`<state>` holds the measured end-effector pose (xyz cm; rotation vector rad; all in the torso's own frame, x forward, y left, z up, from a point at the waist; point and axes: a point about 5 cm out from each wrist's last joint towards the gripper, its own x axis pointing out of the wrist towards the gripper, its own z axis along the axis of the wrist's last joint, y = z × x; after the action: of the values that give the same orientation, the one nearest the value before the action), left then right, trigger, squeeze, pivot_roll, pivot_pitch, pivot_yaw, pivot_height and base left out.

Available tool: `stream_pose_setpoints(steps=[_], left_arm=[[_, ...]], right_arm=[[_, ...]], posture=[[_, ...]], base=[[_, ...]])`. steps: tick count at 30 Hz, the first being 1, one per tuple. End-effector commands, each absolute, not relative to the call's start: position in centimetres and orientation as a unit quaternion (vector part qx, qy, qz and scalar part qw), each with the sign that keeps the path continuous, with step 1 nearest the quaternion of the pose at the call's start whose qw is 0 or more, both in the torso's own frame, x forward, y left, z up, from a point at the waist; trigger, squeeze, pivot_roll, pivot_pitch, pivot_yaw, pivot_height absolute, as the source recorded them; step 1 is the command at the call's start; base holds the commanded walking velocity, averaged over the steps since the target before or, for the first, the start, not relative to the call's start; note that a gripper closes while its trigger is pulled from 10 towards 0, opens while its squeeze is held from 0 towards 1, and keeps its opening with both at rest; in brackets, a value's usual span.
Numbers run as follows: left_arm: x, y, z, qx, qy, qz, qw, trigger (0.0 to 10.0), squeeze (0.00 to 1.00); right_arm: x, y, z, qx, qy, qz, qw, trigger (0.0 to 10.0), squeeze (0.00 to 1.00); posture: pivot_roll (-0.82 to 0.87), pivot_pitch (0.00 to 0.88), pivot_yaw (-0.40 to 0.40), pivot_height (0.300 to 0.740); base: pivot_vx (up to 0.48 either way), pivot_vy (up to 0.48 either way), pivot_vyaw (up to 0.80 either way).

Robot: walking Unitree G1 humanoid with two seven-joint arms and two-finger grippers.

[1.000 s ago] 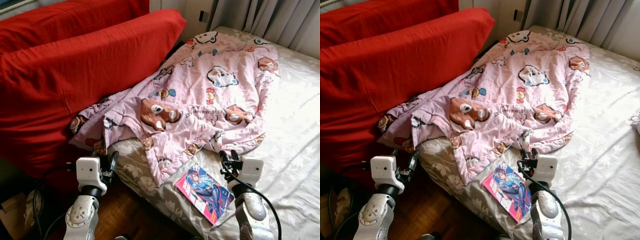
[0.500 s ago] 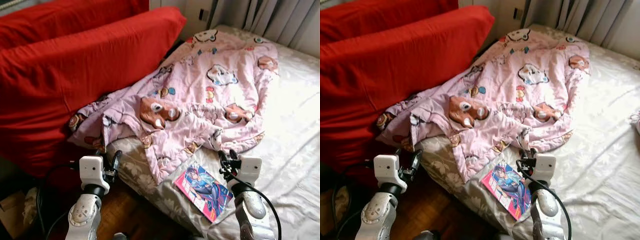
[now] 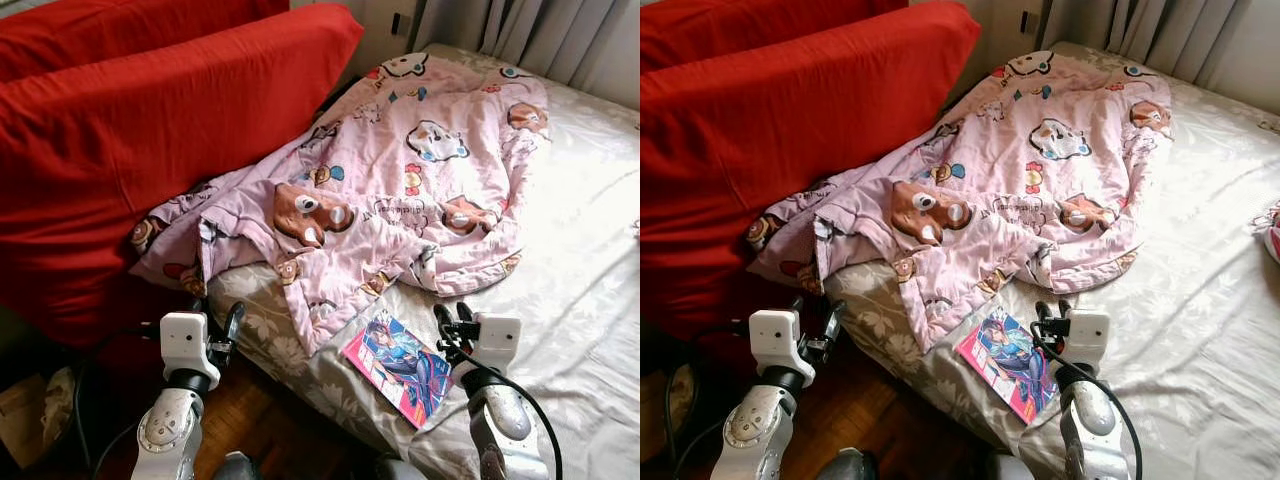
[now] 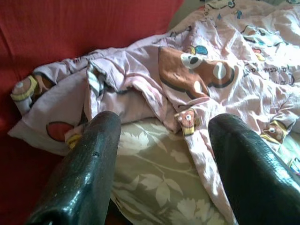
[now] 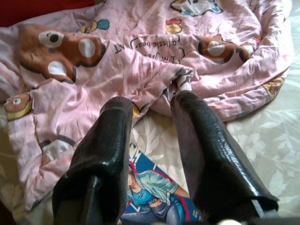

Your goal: Clean up the room

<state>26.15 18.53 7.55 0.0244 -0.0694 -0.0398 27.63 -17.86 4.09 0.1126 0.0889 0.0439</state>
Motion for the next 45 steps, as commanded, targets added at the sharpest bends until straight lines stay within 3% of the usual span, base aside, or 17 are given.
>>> stream_pose_setpoints(steps=[1, 10, 19, 45], left_arm=[[25.8, 18.5, 7.1, 0.008, -0.024, -0.019, 0.999, 10.0, 0.00], [25.8, 18.5, 7.1, 0.008, -0.023, -0.019, 1.000, 10.0, 0.00], [25.6, 18.4, 7.1, 0.008, -0.023, -0.022, 0.999, 10.0, 0.00], [25.7, 18.1, 7.0, 0.009, -0.017, -0.032, 0.999, 10.0, 0.00]], right_arm=[[27.3, -18.0, 4.1, 0.061, 0.042, 0.018, 0.997, 10.0, 0.00], [27.5, -17.6, 3.6, 0.049, 0.062, 0.032, 0.996, 10.0, 0.00], [27.7, -16.8, 3.5, 0.040, 0.068, 0.062, 0.995, 10.0, 0.00], [28.0, -15.9, 2.9, 0.065, 0.076, 0.064, 0.993, 10.0, 0.00]], posture=[[0.07, 0.229, -0.047, 0.651], [0.07, 0.228, -0.050, 0.651], [0.07, 0.226, -0.049, 0.604], [0.08, 0.221, -0.043, 0.604]], base=[[0.000, 0.000, 0.00], [0.000, 0.000, 0.00], [0.000, 0.000, 0.00], [0.000, 0.000, 0.00]])
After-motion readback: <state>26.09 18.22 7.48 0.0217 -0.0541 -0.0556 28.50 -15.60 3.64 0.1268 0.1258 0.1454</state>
